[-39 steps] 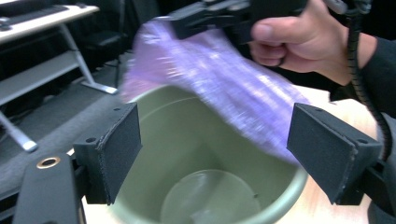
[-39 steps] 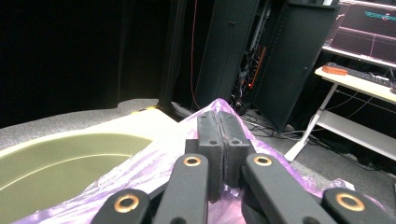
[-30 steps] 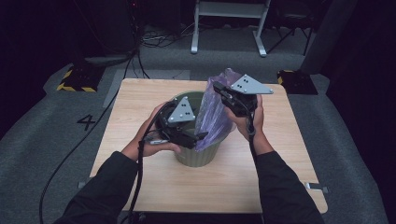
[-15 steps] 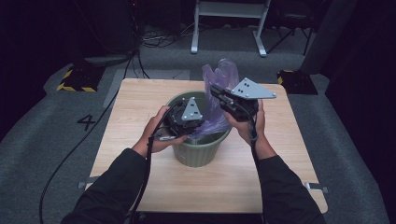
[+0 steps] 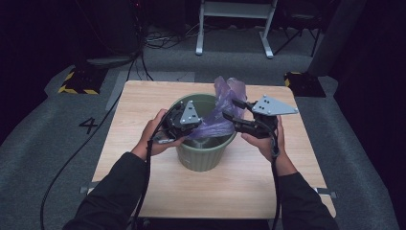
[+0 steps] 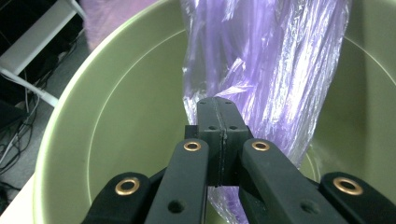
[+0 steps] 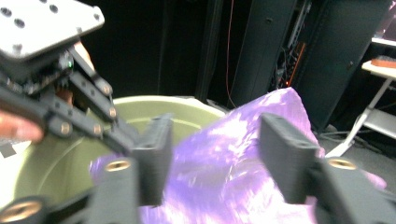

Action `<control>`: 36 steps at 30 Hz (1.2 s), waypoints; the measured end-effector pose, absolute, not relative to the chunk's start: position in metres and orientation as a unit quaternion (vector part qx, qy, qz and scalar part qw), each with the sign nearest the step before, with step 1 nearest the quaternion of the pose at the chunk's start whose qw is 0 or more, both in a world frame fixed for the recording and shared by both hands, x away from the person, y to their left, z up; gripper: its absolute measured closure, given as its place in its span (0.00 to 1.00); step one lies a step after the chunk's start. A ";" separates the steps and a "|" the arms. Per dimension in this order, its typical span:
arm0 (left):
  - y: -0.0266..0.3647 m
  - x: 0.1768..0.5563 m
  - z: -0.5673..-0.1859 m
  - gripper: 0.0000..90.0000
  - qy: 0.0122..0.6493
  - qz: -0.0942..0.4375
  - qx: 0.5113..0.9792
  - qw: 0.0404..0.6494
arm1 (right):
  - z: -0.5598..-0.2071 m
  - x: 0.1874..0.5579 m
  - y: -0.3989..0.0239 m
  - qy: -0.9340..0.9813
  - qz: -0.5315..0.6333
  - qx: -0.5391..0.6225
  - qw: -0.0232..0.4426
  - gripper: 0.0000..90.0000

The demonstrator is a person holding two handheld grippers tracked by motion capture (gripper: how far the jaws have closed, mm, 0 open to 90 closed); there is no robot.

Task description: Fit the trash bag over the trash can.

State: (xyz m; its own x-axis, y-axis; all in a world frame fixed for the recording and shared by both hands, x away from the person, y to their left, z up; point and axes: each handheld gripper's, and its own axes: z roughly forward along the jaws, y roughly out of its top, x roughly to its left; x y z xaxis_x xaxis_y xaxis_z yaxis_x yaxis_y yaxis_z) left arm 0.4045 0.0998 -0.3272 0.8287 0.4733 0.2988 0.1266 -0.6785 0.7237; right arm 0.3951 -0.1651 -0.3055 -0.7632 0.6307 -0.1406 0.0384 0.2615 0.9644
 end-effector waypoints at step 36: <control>0.142 0.408 -0.328 0.89 0.198 0.222 0.850 0.434 | -0.339 0.405 -0.180 0.773 0.538 0.223 0.251 1.00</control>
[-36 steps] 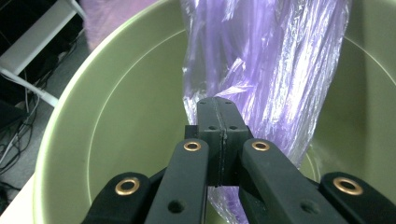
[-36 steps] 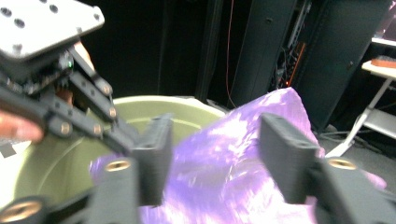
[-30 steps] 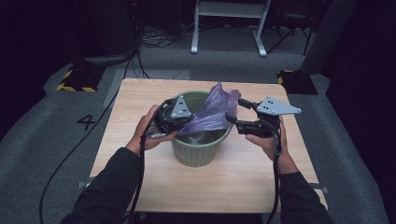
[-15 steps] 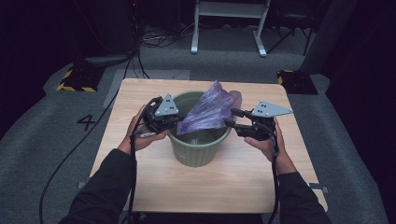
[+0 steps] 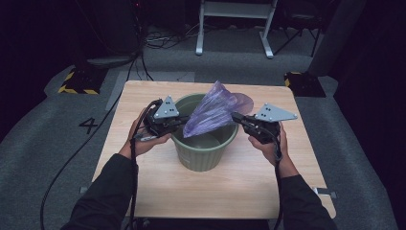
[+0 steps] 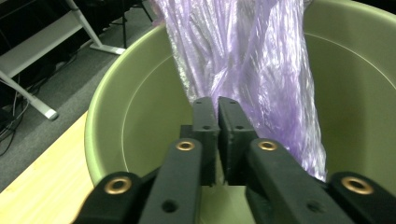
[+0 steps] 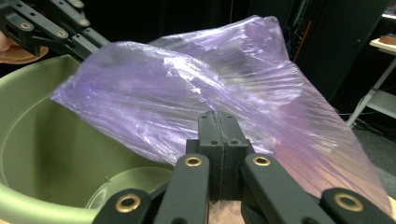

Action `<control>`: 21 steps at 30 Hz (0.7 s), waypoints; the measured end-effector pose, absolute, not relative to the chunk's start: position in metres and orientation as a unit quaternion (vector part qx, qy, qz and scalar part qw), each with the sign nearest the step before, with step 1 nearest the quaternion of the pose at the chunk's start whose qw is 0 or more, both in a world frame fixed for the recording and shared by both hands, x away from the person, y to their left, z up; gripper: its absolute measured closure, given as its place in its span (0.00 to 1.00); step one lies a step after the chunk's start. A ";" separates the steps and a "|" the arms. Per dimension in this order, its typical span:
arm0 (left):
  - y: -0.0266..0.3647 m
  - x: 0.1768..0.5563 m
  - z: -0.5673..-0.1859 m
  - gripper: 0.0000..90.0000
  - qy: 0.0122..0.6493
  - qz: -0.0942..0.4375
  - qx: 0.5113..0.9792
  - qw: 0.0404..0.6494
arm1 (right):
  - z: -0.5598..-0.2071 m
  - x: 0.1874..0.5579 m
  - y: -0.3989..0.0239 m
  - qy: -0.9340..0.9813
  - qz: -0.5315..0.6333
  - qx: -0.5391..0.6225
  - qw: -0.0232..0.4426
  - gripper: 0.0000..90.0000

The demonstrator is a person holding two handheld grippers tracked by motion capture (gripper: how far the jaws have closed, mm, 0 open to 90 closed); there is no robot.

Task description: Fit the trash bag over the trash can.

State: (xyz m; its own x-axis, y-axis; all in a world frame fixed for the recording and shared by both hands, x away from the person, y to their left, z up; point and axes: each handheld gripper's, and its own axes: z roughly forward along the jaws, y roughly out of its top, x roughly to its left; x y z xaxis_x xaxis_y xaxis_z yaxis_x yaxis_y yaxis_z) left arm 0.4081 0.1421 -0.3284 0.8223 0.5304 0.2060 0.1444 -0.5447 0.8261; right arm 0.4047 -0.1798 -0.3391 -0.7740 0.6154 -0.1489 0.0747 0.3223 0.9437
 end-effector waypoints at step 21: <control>0.098 0.390 -0.313 0.43 0.174 0.173 0.849 0.468 | -0.329 0.394 -0.155 0.783 0.533 0.196 0.253 1.00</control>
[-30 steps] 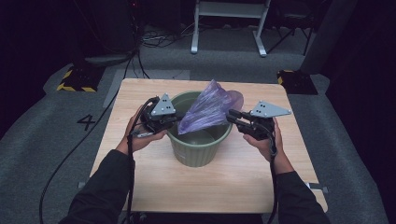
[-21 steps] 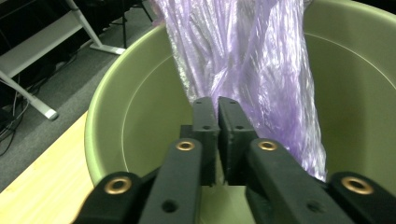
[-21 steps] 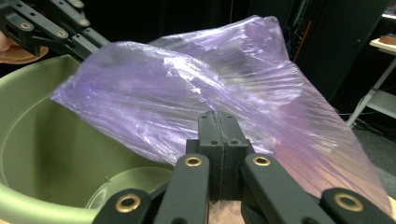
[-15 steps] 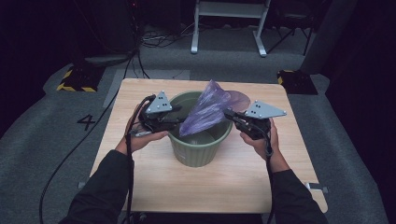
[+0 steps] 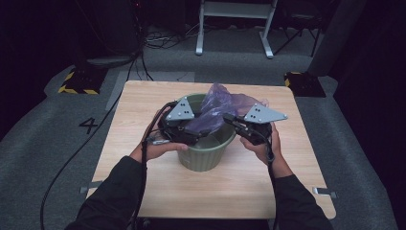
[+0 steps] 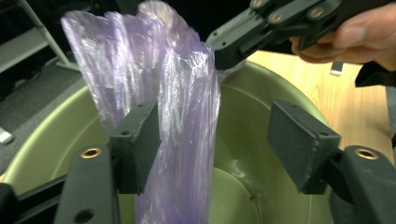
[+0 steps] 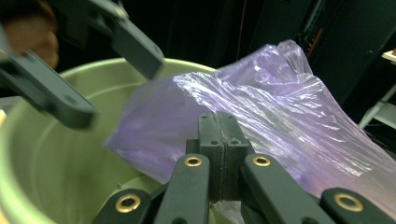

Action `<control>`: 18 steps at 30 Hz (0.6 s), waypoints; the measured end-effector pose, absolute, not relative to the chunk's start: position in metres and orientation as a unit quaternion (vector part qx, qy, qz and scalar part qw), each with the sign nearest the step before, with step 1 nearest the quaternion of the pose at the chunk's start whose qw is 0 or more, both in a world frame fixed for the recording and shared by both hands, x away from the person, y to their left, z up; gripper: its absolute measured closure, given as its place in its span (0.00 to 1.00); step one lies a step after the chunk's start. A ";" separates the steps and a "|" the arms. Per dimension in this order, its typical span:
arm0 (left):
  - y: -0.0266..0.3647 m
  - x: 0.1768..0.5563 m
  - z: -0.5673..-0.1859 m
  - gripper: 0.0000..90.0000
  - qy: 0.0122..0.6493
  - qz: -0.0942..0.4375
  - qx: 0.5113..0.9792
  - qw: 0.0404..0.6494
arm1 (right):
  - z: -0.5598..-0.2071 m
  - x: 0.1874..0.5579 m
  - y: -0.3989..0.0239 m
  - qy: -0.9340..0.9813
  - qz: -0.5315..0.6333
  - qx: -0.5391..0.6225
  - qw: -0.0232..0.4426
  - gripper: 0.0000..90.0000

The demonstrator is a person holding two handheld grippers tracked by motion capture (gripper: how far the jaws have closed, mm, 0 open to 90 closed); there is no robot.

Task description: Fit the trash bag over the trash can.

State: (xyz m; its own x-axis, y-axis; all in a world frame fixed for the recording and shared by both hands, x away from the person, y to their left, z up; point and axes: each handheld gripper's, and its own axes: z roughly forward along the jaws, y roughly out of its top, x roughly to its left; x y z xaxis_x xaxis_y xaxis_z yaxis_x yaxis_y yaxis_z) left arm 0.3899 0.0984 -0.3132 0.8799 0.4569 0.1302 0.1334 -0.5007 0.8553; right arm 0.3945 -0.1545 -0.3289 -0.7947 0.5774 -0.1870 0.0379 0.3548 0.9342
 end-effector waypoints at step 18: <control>0.104 0.392 -0.322 1.00 0.158 0.197 0.859 0.446 | -0.320 0.376 -0.146 0.779 0.551 0.174 0.244 0.83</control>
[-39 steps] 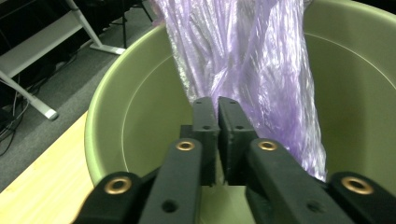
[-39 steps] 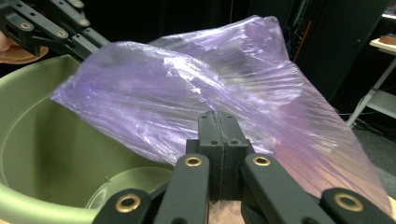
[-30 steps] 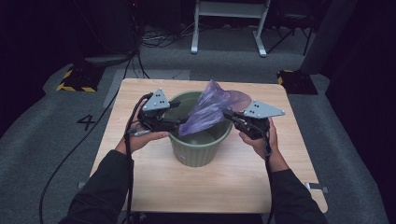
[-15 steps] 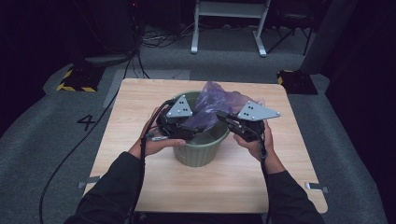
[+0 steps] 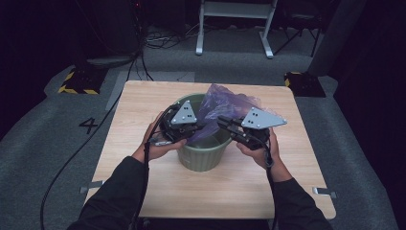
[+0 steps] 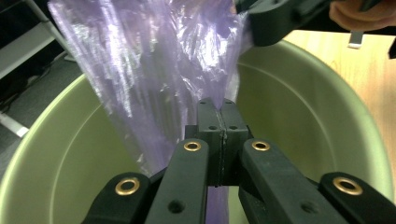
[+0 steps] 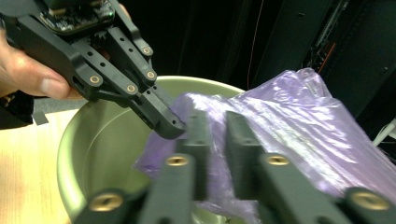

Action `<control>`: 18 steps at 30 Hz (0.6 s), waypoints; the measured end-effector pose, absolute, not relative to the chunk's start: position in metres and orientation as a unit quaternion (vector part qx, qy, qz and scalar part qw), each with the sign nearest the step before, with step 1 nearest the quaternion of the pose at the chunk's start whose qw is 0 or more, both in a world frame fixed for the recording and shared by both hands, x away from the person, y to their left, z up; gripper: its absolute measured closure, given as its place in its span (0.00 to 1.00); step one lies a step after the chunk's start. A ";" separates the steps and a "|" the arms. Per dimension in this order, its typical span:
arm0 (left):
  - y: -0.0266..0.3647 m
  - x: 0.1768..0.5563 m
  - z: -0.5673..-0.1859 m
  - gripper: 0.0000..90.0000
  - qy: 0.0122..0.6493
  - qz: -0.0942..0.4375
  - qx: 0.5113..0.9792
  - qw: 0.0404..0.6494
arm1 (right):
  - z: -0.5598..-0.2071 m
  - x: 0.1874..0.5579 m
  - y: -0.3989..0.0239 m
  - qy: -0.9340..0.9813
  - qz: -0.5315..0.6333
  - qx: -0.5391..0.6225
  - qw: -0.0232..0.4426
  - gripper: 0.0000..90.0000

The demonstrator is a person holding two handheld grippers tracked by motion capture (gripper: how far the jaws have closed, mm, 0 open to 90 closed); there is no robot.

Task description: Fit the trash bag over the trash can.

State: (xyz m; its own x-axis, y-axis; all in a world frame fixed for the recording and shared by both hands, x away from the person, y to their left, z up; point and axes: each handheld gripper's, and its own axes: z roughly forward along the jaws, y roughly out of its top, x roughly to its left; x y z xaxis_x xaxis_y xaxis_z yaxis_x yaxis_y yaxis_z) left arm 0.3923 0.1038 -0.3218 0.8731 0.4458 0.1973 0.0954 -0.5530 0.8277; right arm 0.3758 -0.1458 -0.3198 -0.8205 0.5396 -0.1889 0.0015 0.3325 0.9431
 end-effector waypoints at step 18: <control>0.124 0.398 -0.329 1.00 0.166 0.192 0.855 0.452 | -0.330 0.386 -0.234 0.761 0.542 0.235 0.267 0.29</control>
